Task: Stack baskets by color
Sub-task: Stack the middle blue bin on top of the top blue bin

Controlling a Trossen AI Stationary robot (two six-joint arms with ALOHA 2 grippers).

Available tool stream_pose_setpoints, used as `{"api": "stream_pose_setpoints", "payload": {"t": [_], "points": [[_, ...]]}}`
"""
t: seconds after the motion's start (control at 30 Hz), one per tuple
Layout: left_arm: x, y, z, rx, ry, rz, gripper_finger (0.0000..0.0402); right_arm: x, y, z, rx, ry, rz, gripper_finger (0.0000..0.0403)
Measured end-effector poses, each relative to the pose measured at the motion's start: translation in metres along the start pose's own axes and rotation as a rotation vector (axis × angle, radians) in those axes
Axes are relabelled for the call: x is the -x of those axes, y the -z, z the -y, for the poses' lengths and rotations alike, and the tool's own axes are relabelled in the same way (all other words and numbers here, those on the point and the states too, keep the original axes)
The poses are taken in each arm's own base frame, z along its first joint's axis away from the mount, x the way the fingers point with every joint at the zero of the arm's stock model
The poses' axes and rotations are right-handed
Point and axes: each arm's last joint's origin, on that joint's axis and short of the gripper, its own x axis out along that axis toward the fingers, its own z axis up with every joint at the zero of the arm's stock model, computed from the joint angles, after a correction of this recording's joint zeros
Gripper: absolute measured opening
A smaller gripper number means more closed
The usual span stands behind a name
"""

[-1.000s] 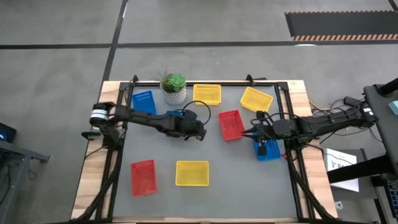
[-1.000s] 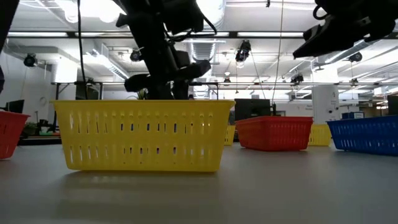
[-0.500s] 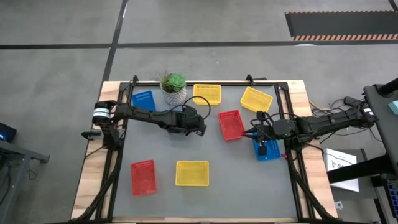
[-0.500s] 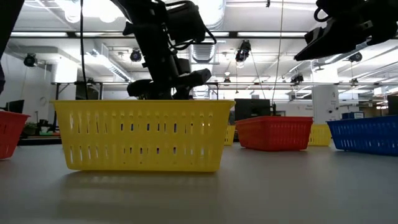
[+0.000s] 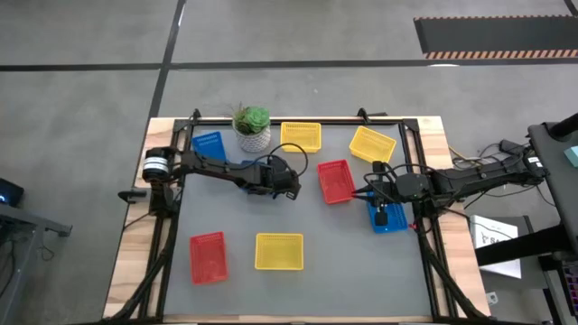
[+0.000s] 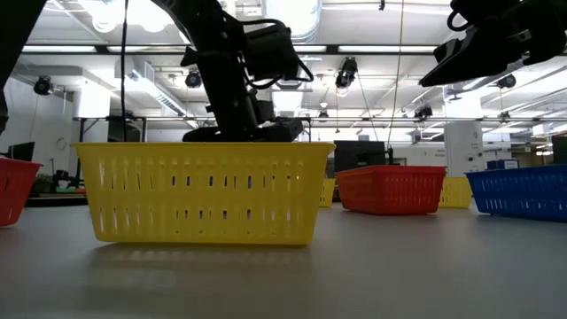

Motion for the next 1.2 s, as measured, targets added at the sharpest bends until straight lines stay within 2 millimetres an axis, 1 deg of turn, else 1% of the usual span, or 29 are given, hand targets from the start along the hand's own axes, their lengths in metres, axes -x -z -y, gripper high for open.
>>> {"api": "stream_pose_setpoints", "payload": {"t": [0.23,0.3,0.37,0.5,0.53,0.8,0.9,1.03,1.2], "points": [[0.0,0.0,0.0,0.001,0.002,0.002,0.0094,0.0,0.0,0.0,0.002,0.0,-0.001,0.0033],[-0.001,0.0,0.0,0.002,0.003,0.002,0.0086,0.0,0.0,0.0,0.002,0.0,-0.001,0.0033],[-0.001,0.0,0.0,0.001,0.004,-0.002,0.0069,0.0,0.0,0.0,0.002,0.0,-0.001,0.0034],[-0.001,0.001,0.0,0.001,0.006,-0.006,0.0017,0.0,0.0,0.0,0.002,0.0,-0.001,0.0033],[-0.001,0.001,0.0,0.0,0.006,-0.006,0.0009,0.0,0.0,0.0,0.002,0.0,-0.001,0.0033],[0.0,0.003,0.001,-0.009,0.007,-0.007,0.0002,0.0,0.0,0.0,0.002,0.0,-0.002,0.0033],[0.007,0.006,0.004,-0.037,0.019,-0.008,0.0002,0.0,0.0,0.0,0.002,0.0,-0.002,0.0034],[0.026,0.011,0.008,-0.185,0.02,-0.029,0.0001,0.0,0.0,0.0,0.005,0.0,-0.005,0.0034],[0.063,0.026,0.007,-0.569,0.044,-0.051,0.0,0.0,0.001,0.0,0.007,0.0,-0.007,0.0034]]}}
